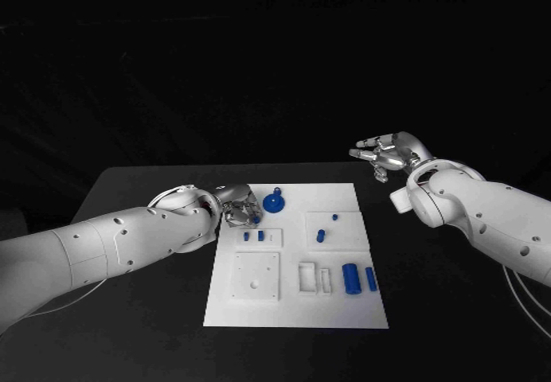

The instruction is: Assemble the parts on the task board

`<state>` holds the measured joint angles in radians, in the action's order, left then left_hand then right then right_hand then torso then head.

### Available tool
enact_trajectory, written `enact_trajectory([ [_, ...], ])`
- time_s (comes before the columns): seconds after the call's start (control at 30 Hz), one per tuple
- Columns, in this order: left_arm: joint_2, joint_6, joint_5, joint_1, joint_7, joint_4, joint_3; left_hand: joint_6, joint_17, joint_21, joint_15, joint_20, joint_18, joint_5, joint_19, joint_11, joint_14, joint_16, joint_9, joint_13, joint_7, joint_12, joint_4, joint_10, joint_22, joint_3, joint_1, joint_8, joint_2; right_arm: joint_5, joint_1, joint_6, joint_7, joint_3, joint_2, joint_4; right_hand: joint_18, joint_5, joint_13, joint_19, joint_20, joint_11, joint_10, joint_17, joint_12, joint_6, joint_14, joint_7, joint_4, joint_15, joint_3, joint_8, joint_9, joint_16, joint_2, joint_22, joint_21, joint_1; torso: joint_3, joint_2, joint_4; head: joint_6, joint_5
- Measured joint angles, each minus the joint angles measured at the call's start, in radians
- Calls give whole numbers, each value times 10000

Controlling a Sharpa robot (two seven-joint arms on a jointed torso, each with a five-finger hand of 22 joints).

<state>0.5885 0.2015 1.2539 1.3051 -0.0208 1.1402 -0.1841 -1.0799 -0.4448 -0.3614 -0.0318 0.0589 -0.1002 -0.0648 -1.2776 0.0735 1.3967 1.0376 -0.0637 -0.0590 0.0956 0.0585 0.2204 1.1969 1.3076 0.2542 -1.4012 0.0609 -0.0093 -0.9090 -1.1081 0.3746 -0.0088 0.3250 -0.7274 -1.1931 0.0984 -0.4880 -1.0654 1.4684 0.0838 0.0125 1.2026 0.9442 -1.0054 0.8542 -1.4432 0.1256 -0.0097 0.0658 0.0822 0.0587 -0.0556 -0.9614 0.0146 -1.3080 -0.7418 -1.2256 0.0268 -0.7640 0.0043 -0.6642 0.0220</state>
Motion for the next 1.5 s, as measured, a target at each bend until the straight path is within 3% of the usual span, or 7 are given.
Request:
enact_trajectory([
  [0.47, 46, 72, -46, -1, 0, 17, 0, -1, 2, 0, 0, -34, -2, 0, -35, 1, 0, 36, -1, 0, 1, 0, 38, -70, -2, 93, -41, 0, -41, 0, 0, 0, 0, 0, -5, 1, 0, 0, 0, 0, 0, 0, 0, 0, 0, 0, 0, 0, 0, 0, 0, 0, 0, 0, 0, 1, 0, 0, -4, 0, 1, -24, -1],
  [0.57, 68, 92, -50, -1, 0, 17, 1, 68, 18, 0, 0, -88, -149, 0, 19, 55, 0, 36, -1, 0, 38, 0, 62, -124, -2, 213, -36, 0, -146, 0, 1, 0, 1, 0, -9, 1, 0, 0, 0, 0, 0, 0, 0, 0, 0, 0, 0, 0, 0, 0, 0, 0, 0, 0, 0, 2, 0, 0, -4, 0, 1, -25, -1],
  [0.77, 139, 104, -52, -2, 13, -21, 4, 577, 32, -157, 104, -160, -169, 0, 92, 222, -105, 36, 13, 1, -113, 0, 325, -615, -2, 477, -278, 0, -386, 0, 1, 1, 3, 0, -12, 1, 0, 0, 0, 0, 0, 0, 0, 0, 0, 0, 0, 0, 0, 0, 0, 0, 0, 0, 0, 2, 0, 0, -2, 0, -4, -26, -6],
  [0.83, 165, 104, -52, -2, 23, -51, 5, 605, 32, -278, 105, -216, -316, 0, 148, 246, -105, 36, 12, 1, -100, 0, 396, -708, -3, 547, -309, 0, -416, 0, 1, 1, 3, 0, -13, 3, 0, 0, 0, 0, 0, 0, 0, 0, 0, 0, 0, 0, 0, 0, 0, 0, 0, 0, 0, 3, 0, 0, -2, 0, -4, -26, -6],
  [1.1, 308, 125, -65, -2, 39, -203, 52, 500, 68, -858, 143, -227, -324, 6, 452, 223, -144, 79, 12, 1, -38, 0, 514, -655, -3, 1023, -355, 0, -462, 0, 4, 2, 9, 0, -20, 28, 1, 0, 37, 0, 0, 0, -1, -40, 63, 47, 0, -3, 0, 0, 0, 0, 0, 2, 0, 3, 2, 0, -4, 5, 2, -10, -12],
  [1.27, 433, 279, -304, -3, 5, -303, 218, 67, 143, -1080, 53, -195, -311, 76, 749, 39, -290, -14, 11, 1, 164, 43, 472, 5, 4, 1422, -251, 0, -357, 8, 15, 8, 48, 0, -41, 46, 110, 0, 1488, 0, 0, -56, -384, -631, 1404, 696, 0, -80, -114, 0, -57, 0, -37, 669, 0, 328, 950, 0, -1, 7, -9, 23, 2],
  [1.5, 622, 818, -1672, 56, -296, -457, 468, -300, 650, -524, -42, -67, -140, 77, 1256, -193, -746, -1186, 3, -7, 177, 61, 120, 923, -16, 886, -225, 0, -240, 33, 44, -34, 182, 0, -109, -88, 248, 0, 3903, -40, 40, -178, -207, -1846, 3273, 1013, 43, -174, -545, 110, -396, 0, -60, 1678, -51, 2120, 4111, -145, 11, 7, -18, 91, 22],
])
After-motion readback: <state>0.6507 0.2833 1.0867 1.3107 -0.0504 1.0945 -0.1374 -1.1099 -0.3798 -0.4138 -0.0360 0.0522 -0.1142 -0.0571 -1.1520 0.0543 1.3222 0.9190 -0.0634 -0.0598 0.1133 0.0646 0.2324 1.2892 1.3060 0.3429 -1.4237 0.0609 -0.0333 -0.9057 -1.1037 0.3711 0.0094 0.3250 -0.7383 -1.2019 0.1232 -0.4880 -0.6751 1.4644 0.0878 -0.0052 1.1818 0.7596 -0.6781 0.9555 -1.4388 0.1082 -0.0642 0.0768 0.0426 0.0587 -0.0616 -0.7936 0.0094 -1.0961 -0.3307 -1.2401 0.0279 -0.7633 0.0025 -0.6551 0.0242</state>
